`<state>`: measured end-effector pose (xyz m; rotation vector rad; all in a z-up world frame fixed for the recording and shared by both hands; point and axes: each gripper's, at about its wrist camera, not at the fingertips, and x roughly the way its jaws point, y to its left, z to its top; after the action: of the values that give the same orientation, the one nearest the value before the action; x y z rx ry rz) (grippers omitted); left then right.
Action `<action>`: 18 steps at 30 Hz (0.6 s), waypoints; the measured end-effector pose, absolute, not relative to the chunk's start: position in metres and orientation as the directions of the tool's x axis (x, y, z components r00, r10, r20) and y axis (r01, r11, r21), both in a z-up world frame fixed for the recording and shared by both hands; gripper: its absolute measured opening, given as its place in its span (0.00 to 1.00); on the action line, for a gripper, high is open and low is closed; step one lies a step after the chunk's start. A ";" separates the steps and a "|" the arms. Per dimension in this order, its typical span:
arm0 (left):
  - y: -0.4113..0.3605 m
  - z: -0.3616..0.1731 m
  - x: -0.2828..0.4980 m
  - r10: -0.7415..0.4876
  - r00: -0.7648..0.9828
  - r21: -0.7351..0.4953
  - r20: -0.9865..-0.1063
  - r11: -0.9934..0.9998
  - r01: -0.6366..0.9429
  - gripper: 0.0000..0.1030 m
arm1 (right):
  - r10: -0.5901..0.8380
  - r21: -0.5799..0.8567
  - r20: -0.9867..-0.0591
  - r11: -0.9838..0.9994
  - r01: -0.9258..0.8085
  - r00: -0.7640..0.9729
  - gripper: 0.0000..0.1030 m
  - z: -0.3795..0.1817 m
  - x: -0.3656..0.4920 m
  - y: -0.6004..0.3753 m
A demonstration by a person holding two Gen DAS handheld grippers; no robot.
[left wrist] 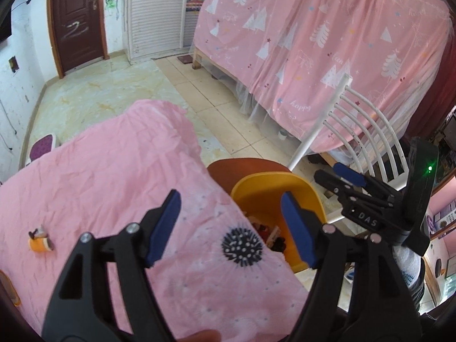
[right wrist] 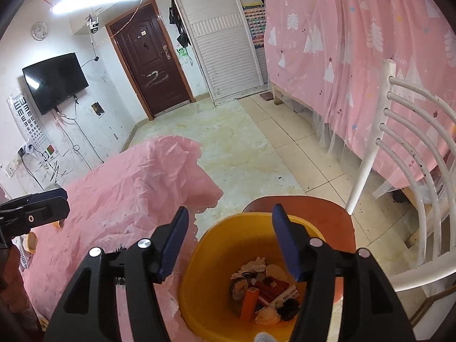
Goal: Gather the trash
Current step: 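Move both open tools back over the bed toward the orange cylinder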
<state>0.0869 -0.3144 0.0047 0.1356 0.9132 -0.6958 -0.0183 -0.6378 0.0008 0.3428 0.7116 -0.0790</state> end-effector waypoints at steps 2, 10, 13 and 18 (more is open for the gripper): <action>-0.305 0.005 0.088 -0.493 0.420 -0.183 -0.762 0.785 0.592 0.68 | 0.050 0.277 -0.649 0.945 0.175 0.759 0.53 0.005 -0.015 -0.630; -0.261 0.004 0.098 -0.474 0.459 -0.197 -0.751 0.825 0.529 0.72 | 0.104 0.269 -0.645 0.958 0.097 0.757 0.57 0.020 0.013 -0.589; -0.240 0.003 0.102 -0.453 0.479 -0.191 -0.752 0.845 0.499 0.72 | 0.126 0.261 -0.642 0.963 0.061 0.756 0.58 0.025 0.025 -0.568; -0.203 -0.002 0.114 -0.432 0.491 -0.207 -0.757 0.871 0.446 0.72 | 0.168 0.248 -0.649 0.969 -0.002 0.742 0.61 0.027 0.046 -0.529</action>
<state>0.1136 -0.2031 -0.0017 0.0178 0.9138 -0.5331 0.0464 -0.5286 0.0273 0.2382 0.7303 0.0940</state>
